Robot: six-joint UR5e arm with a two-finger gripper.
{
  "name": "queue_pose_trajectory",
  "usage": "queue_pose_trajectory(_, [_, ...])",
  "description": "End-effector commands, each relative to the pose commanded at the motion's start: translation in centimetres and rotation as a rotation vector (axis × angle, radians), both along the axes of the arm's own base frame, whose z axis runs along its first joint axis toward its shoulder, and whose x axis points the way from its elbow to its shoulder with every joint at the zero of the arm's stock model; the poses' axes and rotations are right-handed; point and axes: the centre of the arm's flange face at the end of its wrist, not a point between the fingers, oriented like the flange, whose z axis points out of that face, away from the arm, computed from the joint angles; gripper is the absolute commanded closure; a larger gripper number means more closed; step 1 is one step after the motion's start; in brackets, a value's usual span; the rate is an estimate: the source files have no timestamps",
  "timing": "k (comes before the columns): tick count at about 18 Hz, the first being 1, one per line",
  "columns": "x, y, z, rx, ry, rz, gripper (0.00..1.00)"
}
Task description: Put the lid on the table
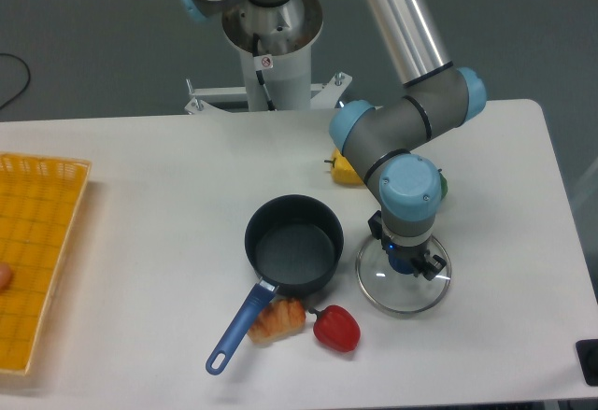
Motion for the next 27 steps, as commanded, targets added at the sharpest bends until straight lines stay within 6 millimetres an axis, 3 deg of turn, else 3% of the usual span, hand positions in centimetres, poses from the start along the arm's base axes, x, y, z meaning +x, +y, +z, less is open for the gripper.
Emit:
queue_pose_trajectory(20, [0.17, 0.32, -0.42, -0.006, -0.002, -0.008, 0.59])
queue_pose_trajectory(27, [0.11, 0.24, -0.51, -0.017, 0.002, -0.015, 0.44])
